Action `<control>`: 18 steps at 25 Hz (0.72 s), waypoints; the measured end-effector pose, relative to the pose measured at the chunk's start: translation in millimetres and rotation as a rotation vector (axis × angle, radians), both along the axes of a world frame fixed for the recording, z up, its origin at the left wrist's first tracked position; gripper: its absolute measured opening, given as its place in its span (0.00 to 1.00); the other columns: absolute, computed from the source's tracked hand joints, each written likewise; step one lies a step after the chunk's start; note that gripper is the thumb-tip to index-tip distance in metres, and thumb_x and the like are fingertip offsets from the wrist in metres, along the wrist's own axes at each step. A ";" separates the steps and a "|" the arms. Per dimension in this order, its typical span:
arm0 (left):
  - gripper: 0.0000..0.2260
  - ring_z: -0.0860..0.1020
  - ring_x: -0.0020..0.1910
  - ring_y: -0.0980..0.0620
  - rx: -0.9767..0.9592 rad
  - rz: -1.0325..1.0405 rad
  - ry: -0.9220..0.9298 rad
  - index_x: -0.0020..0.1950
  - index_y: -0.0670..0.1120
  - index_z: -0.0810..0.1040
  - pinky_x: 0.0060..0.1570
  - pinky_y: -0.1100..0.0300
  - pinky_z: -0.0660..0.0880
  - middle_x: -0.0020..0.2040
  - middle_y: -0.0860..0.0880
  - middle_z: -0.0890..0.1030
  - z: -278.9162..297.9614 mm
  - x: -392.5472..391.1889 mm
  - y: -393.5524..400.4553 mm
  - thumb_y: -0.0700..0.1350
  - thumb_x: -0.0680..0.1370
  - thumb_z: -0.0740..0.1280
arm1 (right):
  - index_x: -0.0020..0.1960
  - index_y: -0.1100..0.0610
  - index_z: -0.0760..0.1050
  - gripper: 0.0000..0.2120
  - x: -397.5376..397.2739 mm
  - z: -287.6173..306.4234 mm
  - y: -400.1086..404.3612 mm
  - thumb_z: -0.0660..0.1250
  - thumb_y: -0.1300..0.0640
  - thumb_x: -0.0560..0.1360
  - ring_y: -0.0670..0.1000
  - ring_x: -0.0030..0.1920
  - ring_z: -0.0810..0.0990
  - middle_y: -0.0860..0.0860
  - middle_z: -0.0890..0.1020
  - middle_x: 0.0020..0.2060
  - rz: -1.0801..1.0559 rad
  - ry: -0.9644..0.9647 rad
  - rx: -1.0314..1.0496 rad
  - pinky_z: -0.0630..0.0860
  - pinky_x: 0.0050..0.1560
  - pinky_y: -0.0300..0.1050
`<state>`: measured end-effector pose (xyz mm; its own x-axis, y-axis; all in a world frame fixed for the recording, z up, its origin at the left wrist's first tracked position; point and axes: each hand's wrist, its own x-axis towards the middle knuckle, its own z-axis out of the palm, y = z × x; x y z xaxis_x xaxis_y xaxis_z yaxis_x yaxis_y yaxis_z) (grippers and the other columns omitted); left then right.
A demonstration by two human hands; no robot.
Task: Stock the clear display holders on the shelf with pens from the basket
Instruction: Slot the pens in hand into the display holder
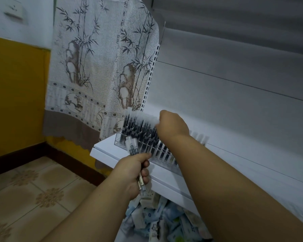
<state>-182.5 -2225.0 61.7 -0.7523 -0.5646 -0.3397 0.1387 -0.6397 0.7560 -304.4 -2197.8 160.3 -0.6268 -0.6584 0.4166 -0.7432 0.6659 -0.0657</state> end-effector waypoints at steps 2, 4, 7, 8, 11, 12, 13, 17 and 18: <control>0.08 0.64 0.20 0.55 -0.018 -0.002 0.028 0.40 0.44 0.72 0.20 0.64 0.62 0.27 0.49 0.71 1.7 0.3 -0.3 0.41 0.77 0.69 | 0.41 0.55 0.67 0.09 2.7 2.9 1.7 0.61 0.57 0.79 0.51 0.35 0.71 0.52 0.76 0.40 0.011 0.013 -0.073 0.64 0.31 0.42; 0.08 0.63 0.20 0.55 -0.035 0.001 0.035 0.41 0.44 0.71 0.20 0.64 0.61 0.28 0.48 0.71 2.6 -1.3 -0.6 0.41 0.77 0.69 | 0.52 0.55 0.72 0.09 9.8 3.8 11.3 0.60 0.49 0.80 0.52 0.39 0.75 0.51 0.78 0.42 0.100 -0.055 -0.213 0.70 0.36 0.43; 0.06 0.63 0.21 0.54 -0.071 -0.003 0.035 0.44 0.43 0.71 0.20 0.64 0.61 0.28 0.48 0.69 5.2 -5.0 2.0 0.39 0.77 0.68 | 0.56 0.50 0.76 0.14 31.1 -2.5 26.3 0.67 0.43 0.77 0.49 0.39 0.77 0.49 0.79 0.41 0.362 -0.476 -0.162 0.73 0.37 0.43; 0.05 0.63 0.22 0.54 -0.086 -0.008 0.035 0.45 0.42 0.71 0.21 0.64 0.61 0.29 0.47 0.69 6.3 -6.5 4.8 0.38 0.77 0.67 | 0.55 0.50 0.77 0.13 36.4 -6.7 28.9 0.70 0.44 0.75 0.48 0.38 0.78 0.49 0.79 0.40 0.403 -0.527 -0.100 0.75 0.37 0.43; 0.03 0.63 0.23 0.53 -0.110 -0.034 0.032 0.47 0.42 0.72 0.22 0.64 0.60 0.29 0.47 0.68 4.0 -9.4 15.0 0.36 0.77 0.65 | 0.51 0.53 0.79 0.09 34.3 -13.6 31.0 0.73 0.51 0.74 0.51 0.39 0.79 0.51 0.81 0.39 0.390 -0.553 -0.065 0.79 0.42 0.48; 0.03 0.63 0.23 0.54 -0.104 -0.042 0.040 0.48 0.42 0.73 0.22 0.64 0.60 0.29 0.47 0.69 2.5 -8.8 17.1 0.37 0.77 0.66 | 0.51 0.55 0.80 0.08 31.3 -14.0 32.9 0.73 0.54 0.74 0.51 0.39 0.79 0.52 0.81 0.40 0.383 -0.600 -0.089 0.80 0.42 0.48; 0.04 0.63 0.23 0.54 -0.095 -0.050 0.057 0.48 0.42 0.73 0.21 0.64 0.61 0.29 0.47 0.69 1.8 -7.6 18.1 0.38 0.78 0.67 | 0.51 0.55 0.80 0.07 28.6 -14.7 35.7 0.73 0.55 0.75 0.51 0.38 0.79 0.54 0.83 0.40 0.375 -0.663 -0.132 0.80 0.41 0.48; 0.12 0.68 0.23 0.54 -0.076 -0.077 0.122 0.48 0.42 0.74 0.20 0.63 0.66 0.31 0.47 0.75 7.2 -4.0 12.1 0.51 0.78 0.68 | 0.48 0.52 0.78 0.05 15.5 -15.6 44.3 0.72 0.55 0.75 0.47 0.33 0.76 0.55 0.84 0.41 0.273 -0.708 -0.446 0.75 0.36 0.44; 0.14 0.68 0.23 0.54 -0.071 -0.071 0.115 0.47 0.42 0.74 0.20 0.63 0.65 0.32 0.46 0.76 7.5 -3.6 10.3 0.53 0.78 0.68 | 0.48 0.52 0.77 0.04 11.9 -12.6 45.9 0.72 0.55 0.75 0.47 0.34 0.77 0.53 0.83 0.42 0.242 -0.684 -0.545 0.75 0.36 0.44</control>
